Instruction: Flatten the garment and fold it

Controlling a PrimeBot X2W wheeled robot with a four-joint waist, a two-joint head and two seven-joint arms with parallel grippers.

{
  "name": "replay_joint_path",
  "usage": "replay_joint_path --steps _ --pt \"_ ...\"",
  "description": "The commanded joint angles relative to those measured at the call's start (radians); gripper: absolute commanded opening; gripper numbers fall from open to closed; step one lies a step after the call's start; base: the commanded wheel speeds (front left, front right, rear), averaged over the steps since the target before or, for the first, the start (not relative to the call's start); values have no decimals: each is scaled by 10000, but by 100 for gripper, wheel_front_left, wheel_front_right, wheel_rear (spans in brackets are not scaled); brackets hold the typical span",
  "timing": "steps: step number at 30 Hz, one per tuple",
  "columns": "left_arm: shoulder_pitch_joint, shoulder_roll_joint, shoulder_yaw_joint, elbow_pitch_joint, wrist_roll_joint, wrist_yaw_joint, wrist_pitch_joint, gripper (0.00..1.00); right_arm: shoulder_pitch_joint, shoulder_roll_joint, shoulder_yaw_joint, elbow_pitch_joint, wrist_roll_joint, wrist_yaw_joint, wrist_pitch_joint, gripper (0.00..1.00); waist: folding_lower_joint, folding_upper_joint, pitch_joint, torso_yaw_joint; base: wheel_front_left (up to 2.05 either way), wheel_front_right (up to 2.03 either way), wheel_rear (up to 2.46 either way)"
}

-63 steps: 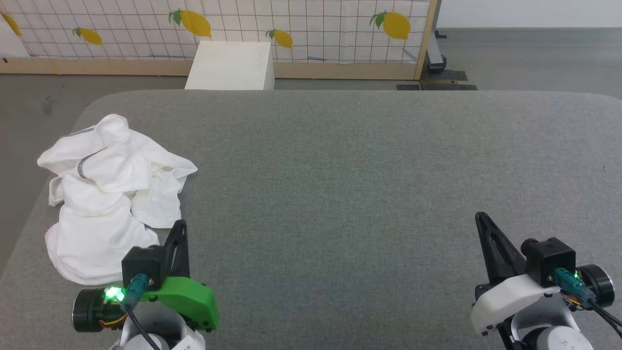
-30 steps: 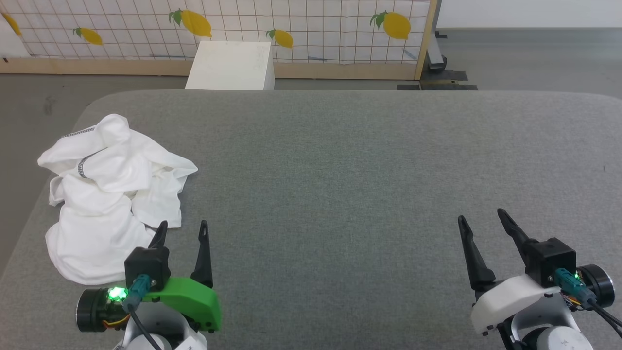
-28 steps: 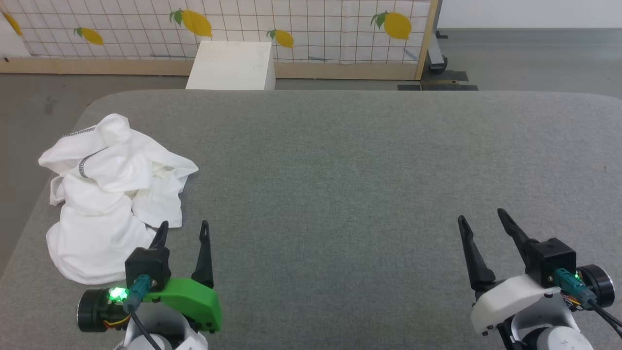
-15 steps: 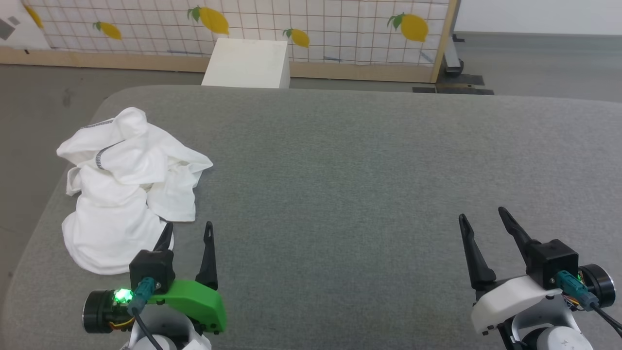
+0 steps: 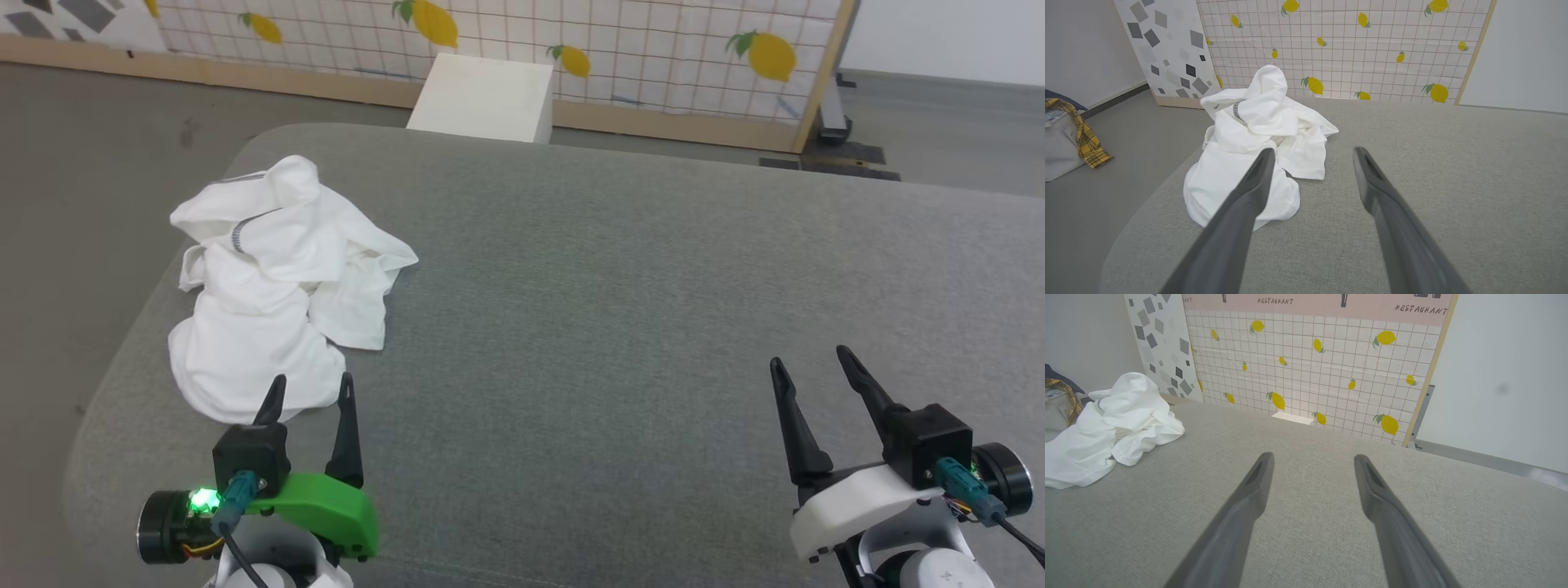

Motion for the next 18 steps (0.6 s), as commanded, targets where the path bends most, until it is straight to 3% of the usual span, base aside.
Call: replay_joint_path --steps 1,18 --pt "-133 78 -25 40 -177 63 -125 100 -79 8 17 23 -56 -5 -98 100 0 -1 9 280 0 0 0" --pt "-4 169 -91 125 -477 326 -476 100 -95 11 122 36 -76 -7 -271 100 0 -1 -67 1395 0 0 0"
